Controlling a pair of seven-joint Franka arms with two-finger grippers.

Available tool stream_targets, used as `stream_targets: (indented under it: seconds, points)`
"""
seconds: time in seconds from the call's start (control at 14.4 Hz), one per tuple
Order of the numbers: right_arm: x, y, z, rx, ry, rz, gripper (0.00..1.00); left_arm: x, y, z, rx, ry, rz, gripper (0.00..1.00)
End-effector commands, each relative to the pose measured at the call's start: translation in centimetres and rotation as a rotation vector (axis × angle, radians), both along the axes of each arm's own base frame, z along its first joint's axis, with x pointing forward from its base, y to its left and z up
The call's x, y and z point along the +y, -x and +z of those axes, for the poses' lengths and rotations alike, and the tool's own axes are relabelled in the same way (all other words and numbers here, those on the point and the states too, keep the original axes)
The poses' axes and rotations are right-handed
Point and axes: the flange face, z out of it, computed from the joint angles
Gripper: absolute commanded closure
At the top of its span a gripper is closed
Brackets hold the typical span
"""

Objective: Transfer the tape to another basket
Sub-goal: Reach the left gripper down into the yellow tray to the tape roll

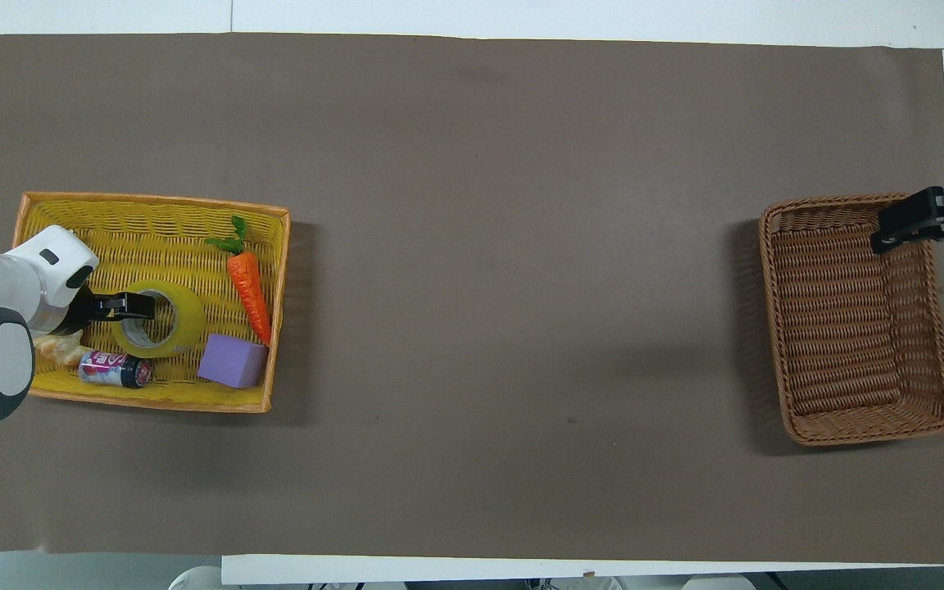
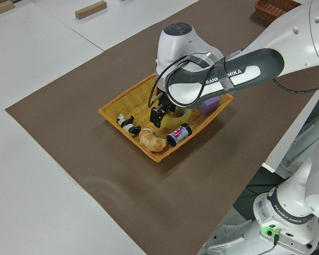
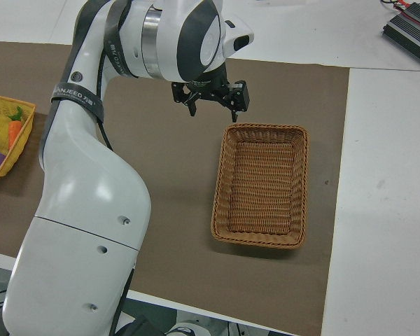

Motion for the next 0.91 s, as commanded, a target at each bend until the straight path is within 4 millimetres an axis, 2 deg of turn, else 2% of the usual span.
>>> stream_targets:
  seconds: [0.0,0.07,0.21,0.42,0.56,0.63,0.7,0.77,0.84]
  points:
    - [0.0,0.6,0.0,-0.014,0.005,0.004,0.00,-0.1,0.8,-1.1,-0.005,0.001,0.001,0.02]
    - [0.0,0.6,0.1,-0.015,0.005,0.004,0.00,-0.1,0.9,-1.7,-0.002,0.001,-0.004,0.03]
    - [0.0,0.6,0.1,-0.015,0.005,0.004,0.00,0.3,0.6,-1.4,-0.011,0.001,0.011,0.08]
    - [0.0,0.6,0.0,-0.014,0.005,0.004,0.00,0.2,0.7,-1.5,-0.006,0.002,0.015,0.48]
    - [0.0,0.6,0.0,-0.014,0.005,0.004,0.00,-0.1,0.6,-1.4,-0.011,0.001,0.061,0.82]
    - [0.0,0.6,0.0,-0.014,0.005,0.004,0.00,-0.1,0.5,-1.4,-0.011,0.001,0.063,0.95]
    - [0.0,0.6,0.0,-0.014,0.005,0.004,0.00,0.1,-0.1,-0.6,-0.014,0.001,0.059,0.99]
    - [0.0,0.6,0.0,-0.014,0.005,0.004,0.00,0.3,-2.1,1.0,-0.020,0.000,0.064,1.00]
    - [0.0,0.6,0.0,-0.014,0.005,0.004,0.00,0.0,-4.3,3.8,0.001,0.000,0.066,1.00]
